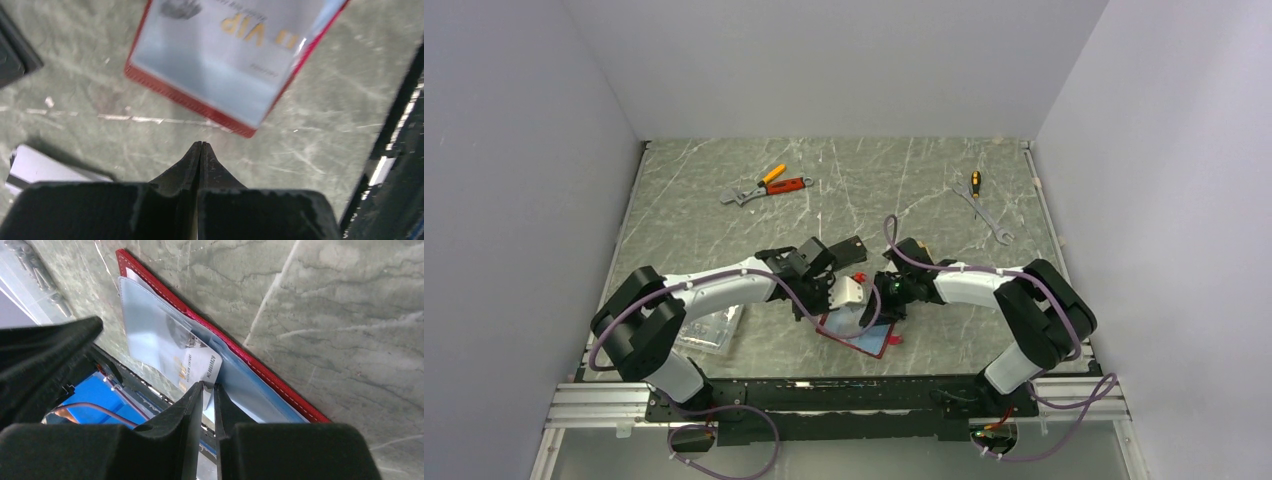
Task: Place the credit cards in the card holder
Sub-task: Insert the credit card into the card holder.
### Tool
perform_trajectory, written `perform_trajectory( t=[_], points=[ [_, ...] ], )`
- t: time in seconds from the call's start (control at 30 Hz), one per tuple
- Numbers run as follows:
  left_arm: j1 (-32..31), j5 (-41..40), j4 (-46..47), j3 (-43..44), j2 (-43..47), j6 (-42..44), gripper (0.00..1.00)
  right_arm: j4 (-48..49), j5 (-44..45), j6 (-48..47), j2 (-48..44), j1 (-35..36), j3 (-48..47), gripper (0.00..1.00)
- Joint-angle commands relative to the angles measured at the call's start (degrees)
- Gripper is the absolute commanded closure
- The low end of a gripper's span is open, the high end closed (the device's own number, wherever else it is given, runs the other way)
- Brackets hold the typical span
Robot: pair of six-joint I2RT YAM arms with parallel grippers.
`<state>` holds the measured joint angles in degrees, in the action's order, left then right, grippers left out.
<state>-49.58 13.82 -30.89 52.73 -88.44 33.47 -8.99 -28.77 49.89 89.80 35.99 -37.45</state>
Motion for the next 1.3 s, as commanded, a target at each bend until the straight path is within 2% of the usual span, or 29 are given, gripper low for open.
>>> perform_trajectory(
  t=[0.0, 0.17, 0.27, 0.43, 0.57, 0.67, 0.8, 0.87, 1.07, 1.27],
  points=[
    [3.10, -2.13, 1.42, -1.45, -0.22, 3.48, 0.96, 0.76, 1.09, -0.96, 1.45, 0.84, -2.79, 0.83],
    [2.32, -0.65, 2.39, -2.25, -0.89, 2.66, 0.97, 0.59, 1.57, -1.19, 4.22, 2.67, -5.52, 0.84],
    [1.62, -0.07, 2.64, -2.65, -0.87, 2.32, 0.98, 0.44, 1.79, -1.10, 5.85, 3.44, -6.76, 0.88],
    [-1.48, -0.89, 3.94, -5.18, -0.08, 2.22, 0.99, 1.53, 3.21, 0.33, 7.02, 3.55, -6.79, 0.90],
    [-3.08, -1.00, 4.17, -7.30, 0.53, 1.83, 1.00, 3.45, 4.50, 2.18, 7.22, 3.58, -6.46, 0.97],
    [-3.63, -0.90, 4.33, -8.60, 1.52, 1.49, 1.00, 5.44, 3.59, 3.15, 7.75, 4.06, -6.63, 0.97],
    [-3.85, -0.97, 4.84, -9.31, 1.81, 1.11, 1.00, 5.23, -2.00, 1.92, 8.15, 6.05, -9.85, 0.93],
    [-3.86, -0.97, 4.97, -9.31, 1.58, 1.19, 1.00, 1.66, -1.49, 0.25, 7.43, 6.50, -11.59, 0.92],
    [-3.86, -0.81, 5.05, -8.70, 1.52, 0.54, 1.00, 2.68, -4.03, 0.99, 8.79, 6.58, -10.19, 0.91],
    [-3.58, -0.10, 4.53, -9.08, 3.17, 0.23, 1.00, -3.93, -2.71, -3.34, 7.21, 3.96, -9.77, 0.62]
  ],
)
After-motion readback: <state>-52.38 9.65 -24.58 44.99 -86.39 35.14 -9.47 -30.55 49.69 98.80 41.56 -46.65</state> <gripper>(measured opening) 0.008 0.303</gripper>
